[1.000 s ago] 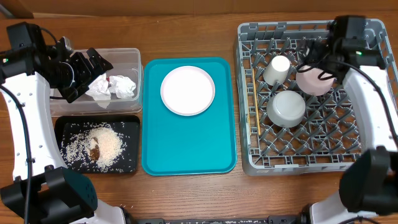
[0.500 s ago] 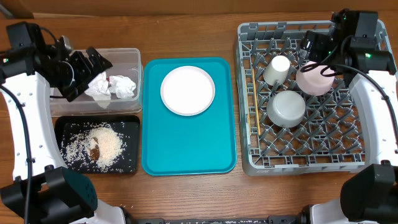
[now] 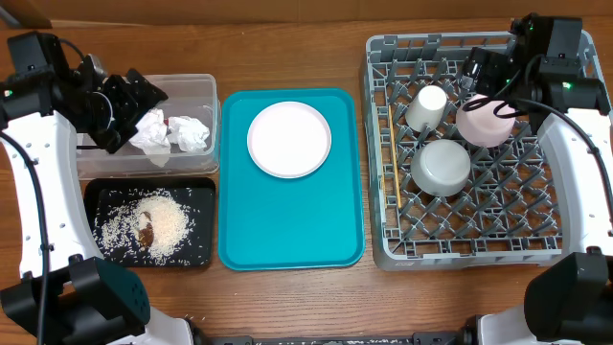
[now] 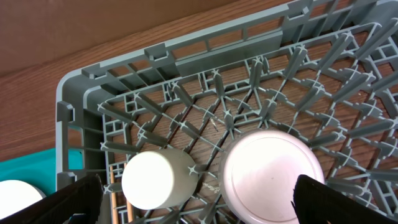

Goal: Sort waste into correct bins and load items into the dishwasher

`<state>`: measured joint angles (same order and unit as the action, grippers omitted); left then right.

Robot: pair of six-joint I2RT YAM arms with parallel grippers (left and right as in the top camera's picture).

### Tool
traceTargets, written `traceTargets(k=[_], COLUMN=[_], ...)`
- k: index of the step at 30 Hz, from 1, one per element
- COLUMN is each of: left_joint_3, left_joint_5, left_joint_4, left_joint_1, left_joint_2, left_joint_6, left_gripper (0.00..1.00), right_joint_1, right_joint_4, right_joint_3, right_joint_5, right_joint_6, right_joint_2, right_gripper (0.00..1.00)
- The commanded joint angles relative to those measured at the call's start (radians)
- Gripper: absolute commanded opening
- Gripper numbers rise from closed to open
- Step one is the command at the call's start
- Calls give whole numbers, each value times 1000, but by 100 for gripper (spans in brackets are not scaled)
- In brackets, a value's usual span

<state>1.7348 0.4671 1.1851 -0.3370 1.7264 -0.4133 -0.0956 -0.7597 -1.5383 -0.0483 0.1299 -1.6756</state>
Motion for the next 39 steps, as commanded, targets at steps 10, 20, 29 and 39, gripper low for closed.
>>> traceTargets(k=[10,20,29,39], left_joint_3=[21,64,103,102], left_joint_5=[-139,-186,-356,-344], left_joint_4=[11,-86,-106,-86], left_joint_1=[259,296,234,171], left_joint_2=[6,5,5,5], left_joint_6=[22,24,71,50], left_gripper=[78,100,100,100], right_joint_1=[2,2,3,111], right_joint_4=[2,2,21,31], right_joint_3=[-19,-19,-19,-19], right_joint_5=[-6,-6,-319,-714], right_joint_6=[0,1,145,163], right_joint_2=[10,10,9,9], right_gripper=[100,100,100,61])
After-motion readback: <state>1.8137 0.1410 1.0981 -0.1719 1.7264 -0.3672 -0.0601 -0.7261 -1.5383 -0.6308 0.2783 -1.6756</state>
